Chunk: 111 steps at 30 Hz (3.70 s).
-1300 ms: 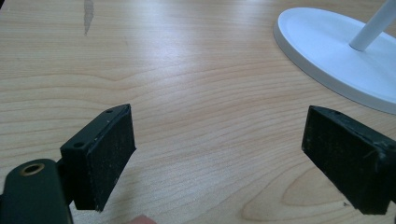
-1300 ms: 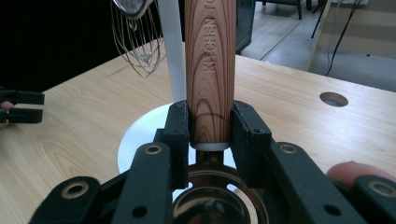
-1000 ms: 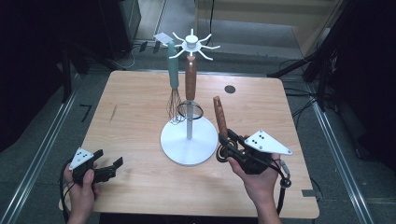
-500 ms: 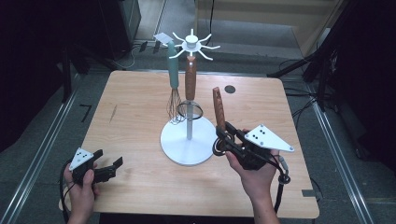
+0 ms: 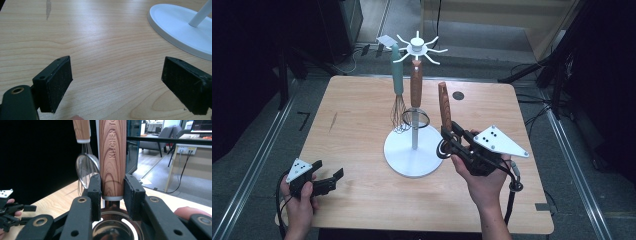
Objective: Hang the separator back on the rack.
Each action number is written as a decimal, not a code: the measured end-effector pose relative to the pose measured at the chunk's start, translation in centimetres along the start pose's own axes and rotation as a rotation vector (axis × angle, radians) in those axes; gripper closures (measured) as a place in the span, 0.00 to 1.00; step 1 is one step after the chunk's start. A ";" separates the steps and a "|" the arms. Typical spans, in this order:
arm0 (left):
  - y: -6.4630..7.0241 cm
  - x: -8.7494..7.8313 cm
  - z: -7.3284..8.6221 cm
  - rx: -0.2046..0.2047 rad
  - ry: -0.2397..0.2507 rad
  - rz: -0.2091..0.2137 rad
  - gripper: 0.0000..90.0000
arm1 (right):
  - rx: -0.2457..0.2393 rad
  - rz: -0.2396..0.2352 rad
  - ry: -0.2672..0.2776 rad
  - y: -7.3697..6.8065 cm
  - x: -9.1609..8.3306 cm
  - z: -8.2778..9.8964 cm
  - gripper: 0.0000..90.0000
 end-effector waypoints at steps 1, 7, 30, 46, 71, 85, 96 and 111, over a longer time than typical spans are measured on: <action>0.0 0.0 0.0 0.000 0.001 0.001 0.11 | -0.001 0.000 0.003 0.0 0.0 -0.2 0.79; 0.0 0.0 0.0 0.000 0.001 0.002 0.11 | -0.013 -0.003 0.027 -0.1 0.2 -1.4 0.79; 0.0 0.0 0.0 0.007 0.001 -0.001 0.10 | -0.015 -0.001 0.091 -0.5 0.6 -4.2 0.79; 0.0 0.0 0.0 0.005 0.002 -0.002 0.09 | -0.007 -0.015 0.083 -0.7 1.8 -4.6 0.79; 0.0 0.1 0.0 0.001 -0.002 -0.003 0.09 | 0.012 -0.048 0.078 -0.5 2.4 -4.2 0.65; 0.0 0.1 0.1 0.002 -0.005 -0.006 0.09 | 0.010 -0.010 0.016 1.3 1.3 -0.8 0.43; 0.1 0.0 0.1 0.013 -0.007 -0.006 0.09 | 0.014 0.037 -0.055 3.0 0.1 3.0 0.33; 0.0 0.1 0.1 0.010 -0.006 -0.008 0.09 | 0.037 0.088 -0.139 5.0 -2.0 8.2 0.29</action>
Point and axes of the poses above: each handheld gripper's, and its own axes: x roughly forward along the jaws, z roughly out of its underside, y roughly to its right, the point moved 10 cm from there along x, roughly forward along the jaws, and after that the axes turned 6 degrees about y, right-handed, at the moved point
